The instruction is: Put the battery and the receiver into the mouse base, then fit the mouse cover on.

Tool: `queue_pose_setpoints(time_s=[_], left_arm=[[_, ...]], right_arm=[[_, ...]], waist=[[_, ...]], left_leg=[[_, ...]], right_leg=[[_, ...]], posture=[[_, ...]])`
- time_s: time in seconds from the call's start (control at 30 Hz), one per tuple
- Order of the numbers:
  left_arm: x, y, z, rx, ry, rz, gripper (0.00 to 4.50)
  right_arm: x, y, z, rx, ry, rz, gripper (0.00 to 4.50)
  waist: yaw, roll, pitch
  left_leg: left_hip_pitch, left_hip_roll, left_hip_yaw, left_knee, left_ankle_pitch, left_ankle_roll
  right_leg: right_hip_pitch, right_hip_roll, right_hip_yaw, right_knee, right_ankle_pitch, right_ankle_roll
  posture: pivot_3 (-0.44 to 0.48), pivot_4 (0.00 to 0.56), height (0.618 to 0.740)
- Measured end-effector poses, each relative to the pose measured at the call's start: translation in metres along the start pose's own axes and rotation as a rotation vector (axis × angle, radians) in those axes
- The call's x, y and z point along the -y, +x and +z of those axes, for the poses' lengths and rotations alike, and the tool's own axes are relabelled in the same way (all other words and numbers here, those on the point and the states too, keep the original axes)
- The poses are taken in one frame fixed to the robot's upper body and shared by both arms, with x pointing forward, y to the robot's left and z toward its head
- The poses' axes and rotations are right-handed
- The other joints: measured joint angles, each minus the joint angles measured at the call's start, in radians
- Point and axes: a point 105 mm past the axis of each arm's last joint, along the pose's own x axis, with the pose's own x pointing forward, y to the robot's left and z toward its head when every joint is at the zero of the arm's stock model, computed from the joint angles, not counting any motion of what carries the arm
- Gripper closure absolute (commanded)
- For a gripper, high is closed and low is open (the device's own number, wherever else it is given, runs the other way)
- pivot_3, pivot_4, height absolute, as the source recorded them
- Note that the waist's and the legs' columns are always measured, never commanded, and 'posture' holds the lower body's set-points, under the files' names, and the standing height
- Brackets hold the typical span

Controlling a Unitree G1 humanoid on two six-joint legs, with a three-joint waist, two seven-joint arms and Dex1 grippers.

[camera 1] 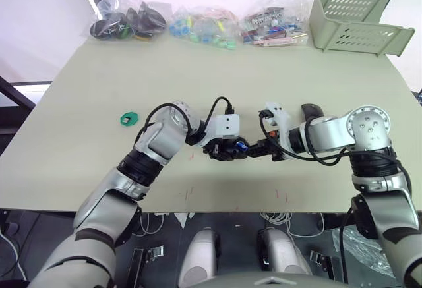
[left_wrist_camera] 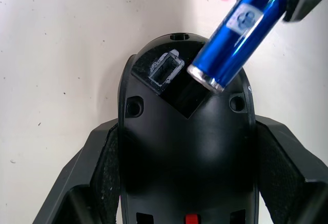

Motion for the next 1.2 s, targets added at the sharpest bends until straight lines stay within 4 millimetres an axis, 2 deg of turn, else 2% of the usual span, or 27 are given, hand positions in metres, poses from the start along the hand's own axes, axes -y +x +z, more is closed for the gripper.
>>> queue_pose_setpoints(time_s=[0.2, 0.37, 0.53, 1.2], left_arm=[[0.0, 0.001, 0.001, 0.003, 0.011, 0.0, 1.59], [-0.001, 0.002, 0.0, 0.001, 0.008, 0.0, 1.59], [-0.001, 0.003, 0.002, 0.007, 0.013, -0.002, 1.59], [-0.002, 0.002, 0.0, -0.003, -0.009, 0.006, 1.59]], right_arm=[[0.004, 0.004, -0.003, -0.051, -0.002, -0.03, 4.38], [0.002, 0.005, 0.001, -0.093, -0.051, -0.058, 4.38], [0.004, 0.008, 0.008, -0.137, -0.026, -0.055, 4.38], [0.001, 0.021, 0.023, -0.172, 0.003, -0.049, 4.38]], waist=[[0.0, 0.0, 0.0], [-0.001, 0.0, 0.0], [0.001, 0.0, 0.0], [-0.013, 0.003, -0.003]], left_leg=[[0.0, 0.0, 0.0, 0.0, 0.0, 0.0], [0.0, 0.0, 0.0, 0.0, 0.0, 0.0], [0.0, 0.0, 0.0, 0.0, 0.0, 0.0], [0.002, 0.002, -0.001, 0.0, 0.0, 0.0]], right_leg=[[0.0, 0.0, 0.0, -0.001, 0.0, 0.0], [0.0, 0.0, 0.0, -0.001, -0.001, 0.001], [0.0, 0.0, 0.0, -0.001, 0.0, 0.0], [0.001, 0.002, -0.001, 0.0, -0.002, 0.003]], posture=[[0.0, 0.15, 0.74], [0.0, 0.15, 0.74], [0.0, 0.15, 0.74], [0.0, 0.15, 0.74]])
